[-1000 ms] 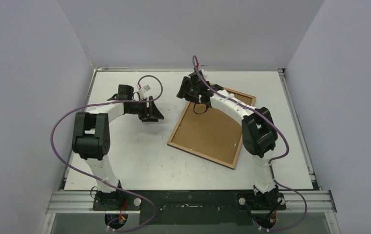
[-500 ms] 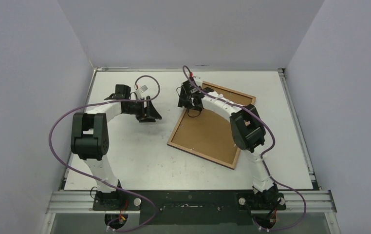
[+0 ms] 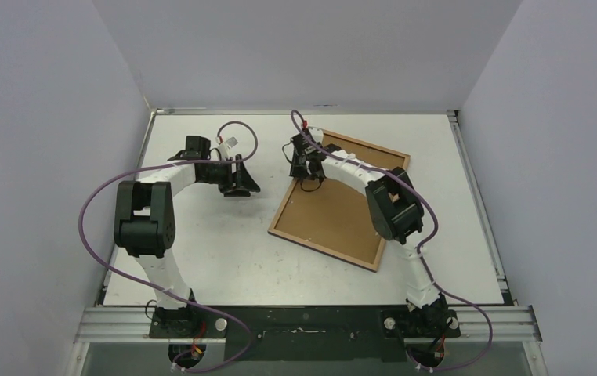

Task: Put the photo into the frame
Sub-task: Install the photo frame at the center of the board.

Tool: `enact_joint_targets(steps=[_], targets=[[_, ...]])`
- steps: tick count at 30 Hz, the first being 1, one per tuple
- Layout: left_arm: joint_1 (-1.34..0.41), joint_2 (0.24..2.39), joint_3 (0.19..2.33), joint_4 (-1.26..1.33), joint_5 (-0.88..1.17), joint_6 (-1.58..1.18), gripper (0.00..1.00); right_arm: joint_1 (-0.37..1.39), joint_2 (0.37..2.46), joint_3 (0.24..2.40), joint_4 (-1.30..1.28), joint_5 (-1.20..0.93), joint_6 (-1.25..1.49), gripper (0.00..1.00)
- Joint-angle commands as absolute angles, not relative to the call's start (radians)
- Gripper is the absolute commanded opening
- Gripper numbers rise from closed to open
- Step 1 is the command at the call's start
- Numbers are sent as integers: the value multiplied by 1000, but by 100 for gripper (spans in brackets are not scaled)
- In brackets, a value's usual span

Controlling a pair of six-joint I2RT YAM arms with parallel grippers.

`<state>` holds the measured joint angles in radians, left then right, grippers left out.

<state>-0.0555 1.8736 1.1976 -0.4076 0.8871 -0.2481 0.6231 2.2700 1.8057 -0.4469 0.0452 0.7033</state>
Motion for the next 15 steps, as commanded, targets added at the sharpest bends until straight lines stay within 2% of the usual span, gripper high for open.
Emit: enact_joint_targets(steps=[1, 9, 15], targets=[[-57, 1843, 1230, -400, 896, -236, 56, 673, 2213, 1732, -398, -15, 716, 26], [-81, 1877, 1268, -401, 888, -236, 56, 752, 2068, 1558, -343, -117, 780, 25], [-121, 1937, 1329, -369, 855, -262, 56, 674, 2015, 1609, -351, -193, 802, 51]])
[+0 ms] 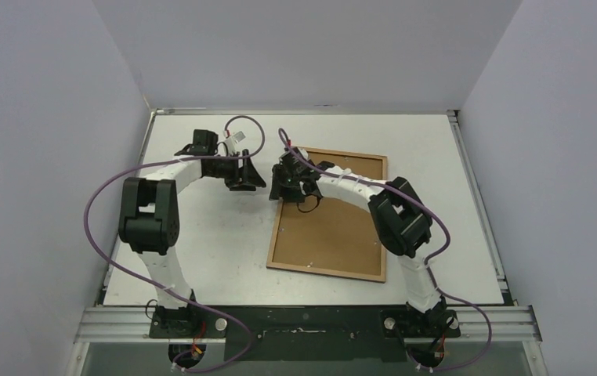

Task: Put the photo into the frame
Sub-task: Install the photo frame at the center of the board.

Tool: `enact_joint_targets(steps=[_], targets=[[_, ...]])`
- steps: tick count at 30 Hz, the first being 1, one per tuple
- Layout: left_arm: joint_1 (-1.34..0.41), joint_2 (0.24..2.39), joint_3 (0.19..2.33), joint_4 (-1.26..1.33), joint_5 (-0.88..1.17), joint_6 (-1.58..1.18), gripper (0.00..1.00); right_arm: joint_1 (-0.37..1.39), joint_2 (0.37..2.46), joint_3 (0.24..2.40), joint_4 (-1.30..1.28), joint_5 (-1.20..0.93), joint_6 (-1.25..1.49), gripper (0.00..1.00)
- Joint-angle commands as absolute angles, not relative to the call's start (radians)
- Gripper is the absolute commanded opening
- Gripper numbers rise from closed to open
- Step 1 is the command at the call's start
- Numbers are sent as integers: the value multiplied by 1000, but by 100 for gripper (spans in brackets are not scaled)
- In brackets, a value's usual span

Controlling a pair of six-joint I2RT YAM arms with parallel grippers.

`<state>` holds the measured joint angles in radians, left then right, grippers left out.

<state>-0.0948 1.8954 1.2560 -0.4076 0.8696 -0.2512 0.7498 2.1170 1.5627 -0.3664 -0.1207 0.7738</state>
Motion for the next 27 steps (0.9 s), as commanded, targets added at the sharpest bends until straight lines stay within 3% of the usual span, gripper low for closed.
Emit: enact_joint_targets(steps=[1, 12, 20, 27], targets=[[-128, 1949, 1343, -359, 848, -272, 56, 648, 2014, 1617, -344, -199, 803, 52], [-188, 2125, 1511, -268, 825, -363, 53, 481, 2147, 1661, -199, -290, 881, 49], [-196, 2196, 1555, -238, 819, -398, 36, 463, 2229, 1695, -141, -334, 930, 49], [-206, 2215, 1525, -219, 819, -404, 33, 467, 2248, 1662, -100, -374, 967, 49]])
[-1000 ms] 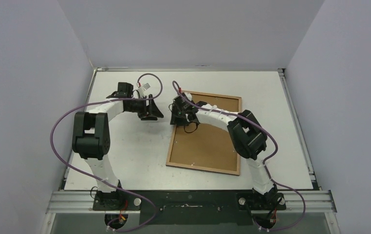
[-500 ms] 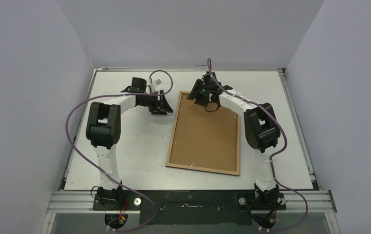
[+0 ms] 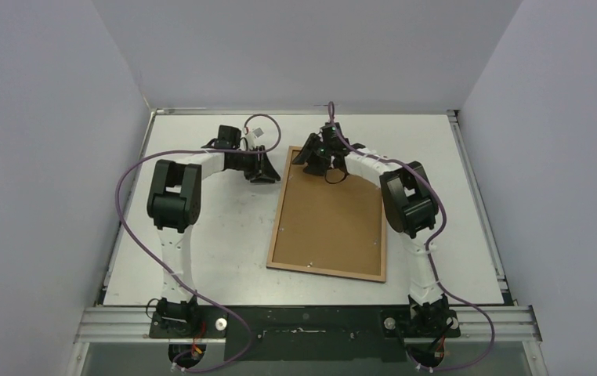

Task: Put the photo into the frame
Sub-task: Install the photo frame at the center of the board.

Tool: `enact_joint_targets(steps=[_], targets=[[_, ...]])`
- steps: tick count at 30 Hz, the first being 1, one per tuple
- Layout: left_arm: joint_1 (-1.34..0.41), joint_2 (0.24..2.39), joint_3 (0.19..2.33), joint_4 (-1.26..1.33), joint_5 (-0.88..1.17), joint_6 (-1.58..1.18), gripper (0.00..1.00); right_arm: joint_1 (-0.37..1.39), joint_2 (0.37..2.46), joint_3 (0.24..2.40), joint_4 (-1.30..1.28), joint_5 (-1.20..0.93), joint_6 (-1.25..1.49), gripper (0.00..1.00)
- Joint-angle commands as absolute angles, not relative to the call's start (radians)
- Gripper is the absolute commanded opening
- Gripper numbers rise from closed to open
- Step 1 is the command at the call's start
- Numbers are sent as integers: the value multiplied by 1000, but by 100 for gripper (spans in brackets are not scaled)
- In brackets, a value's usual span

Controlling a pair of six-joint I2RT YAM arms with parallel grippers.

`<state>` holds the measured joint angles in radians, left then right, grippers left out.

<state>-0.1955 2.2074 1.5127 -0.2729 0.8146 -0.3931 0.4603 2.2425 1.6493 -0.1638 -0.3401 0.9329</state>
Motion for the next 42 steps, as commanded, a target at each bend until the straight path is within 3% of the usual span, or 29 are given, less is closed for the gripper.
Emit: enact_joint_targets(steps=[1, 22, 42], targets=[[-210, 2217, 1520, -218, 819, -401, 32, 470, 2250, 1659, -96, -378, 972, 49], [-240, 2247, 1494, -239, 784, -349, 24, 501, 2240, 1577, -53, -436, 1028, 47], [-240, 2246, 1485, -235, 793, -351, 23, 528, 2175, 1427, -8, -443, 1085, 47]])
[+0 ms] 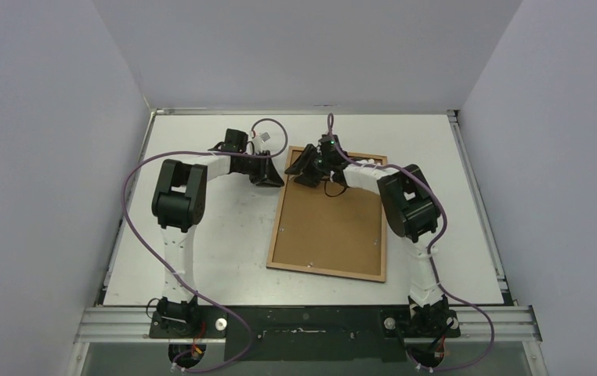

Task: Put the photo into the frame
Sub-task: Install the photo frame at the center of the board.

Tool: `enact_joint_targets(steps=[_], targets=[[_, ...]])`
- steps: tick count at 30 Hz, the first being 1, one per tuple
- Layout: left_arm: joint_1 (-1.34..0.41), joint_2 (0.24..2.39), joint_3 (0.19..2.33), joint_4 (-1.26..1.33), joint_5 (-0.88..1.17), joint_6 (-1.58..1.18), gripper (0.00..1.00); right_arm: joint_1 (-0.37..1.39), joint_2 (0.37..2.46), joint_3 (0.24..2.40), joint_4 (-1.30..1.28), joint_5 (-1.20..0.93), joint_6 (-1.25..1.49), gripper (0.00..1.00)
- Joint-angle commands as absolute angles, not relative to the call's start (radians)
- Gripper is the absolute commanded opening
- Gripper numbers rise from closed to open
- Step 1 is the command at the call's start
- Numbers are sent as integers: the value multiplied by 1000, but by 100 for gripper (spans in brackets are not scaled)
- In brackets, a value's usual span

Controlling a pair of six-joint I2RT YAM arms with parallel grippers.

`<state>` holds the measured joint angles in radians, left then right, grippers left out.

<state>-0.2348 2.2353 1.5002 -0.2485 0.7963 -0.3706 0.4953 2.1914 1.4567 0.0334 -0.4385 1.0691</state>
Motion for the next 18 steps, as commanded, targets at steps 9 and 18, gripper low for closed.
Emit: enact_joint_targets(steps=[9, 18], targets=[[-241, 2242, 1483, -235, 797, -346, 23, 532, 2190, 1449, 25, -421, 1102, 47], [-240, 2246, 1482, -239, 804, -341, 22, 541, 2179, 1484, -33, -325, 1054, 46]])
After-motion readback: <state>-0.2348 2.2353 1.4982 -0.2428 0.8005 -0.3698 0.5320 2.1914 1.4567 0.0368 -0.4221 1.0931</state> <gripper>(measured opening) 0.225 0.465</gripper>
